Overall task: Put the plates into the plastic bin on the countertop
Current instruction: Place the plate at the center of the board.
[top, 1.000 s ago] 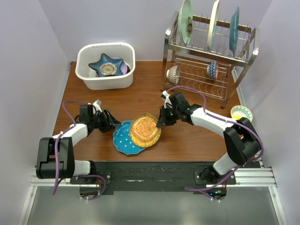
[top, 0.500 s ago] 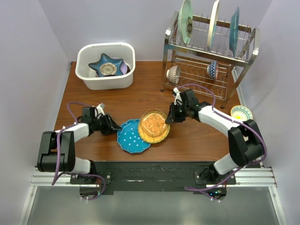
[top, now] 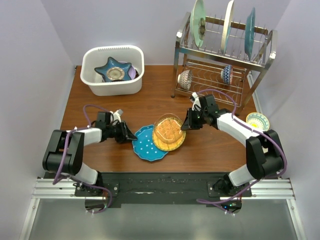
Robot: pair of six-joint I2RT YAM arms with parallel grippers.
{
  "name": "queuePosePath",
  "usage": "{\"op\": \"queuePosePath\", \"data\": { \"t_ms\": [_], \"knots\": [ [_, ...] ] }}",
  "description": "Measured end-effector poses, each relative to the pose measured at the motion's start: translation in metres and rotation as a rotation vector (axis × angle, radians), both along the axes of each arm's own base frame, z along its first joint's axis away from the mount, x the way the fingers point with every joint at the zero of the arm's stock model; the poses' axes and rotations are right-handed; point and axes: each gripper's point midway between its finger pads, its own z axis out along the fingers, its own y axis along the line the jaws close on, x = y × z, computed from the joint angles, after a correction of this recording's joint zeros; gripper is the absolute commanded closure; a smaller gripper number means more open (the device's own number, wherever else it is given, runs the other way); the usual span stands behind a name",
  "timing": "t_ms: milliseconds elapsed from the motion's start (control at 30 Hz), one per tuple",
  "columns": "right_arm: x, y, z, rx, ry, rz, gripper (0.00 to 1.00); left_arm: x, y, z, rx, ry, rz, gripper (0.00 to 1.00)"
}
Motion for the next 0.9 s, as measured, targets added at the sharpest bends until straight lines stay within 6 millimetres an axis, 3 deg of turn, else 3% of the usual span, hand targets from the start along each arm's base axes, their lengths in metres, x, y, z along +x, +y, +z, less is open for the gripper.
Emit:
{"op": "queuePosePath", "data": {
  "t_ms": [67, 200, 533, 900],
  "knots": [
    [0.000, -0.001, 0.000, -0.001, -0.001, -0.001, 0.93, 0.001, -0.009, 0.000, 0.009, -0.004, -0.033, 0.80],
    [0.002, -0.005, 0.002, -0.002, -0.008, -0.010, 0.93, 0.003, -0.023, 0.000, 0.048, -0.019, -0.084, 1.00],
    [0.008, -0.021, 0.012, 0.007, -0.037, -0.057, 0.93, 0.005, -0.024, 0.001, 0.119, -0.019, -0.083, 1.00],
    [0.015, -0.036, 0.022, 0.017, -0.066, -0.105, 0.93, 0.018, 0.000, 0.003, 0.289, -0.021, -0.036, 1.00]
  ]
}}
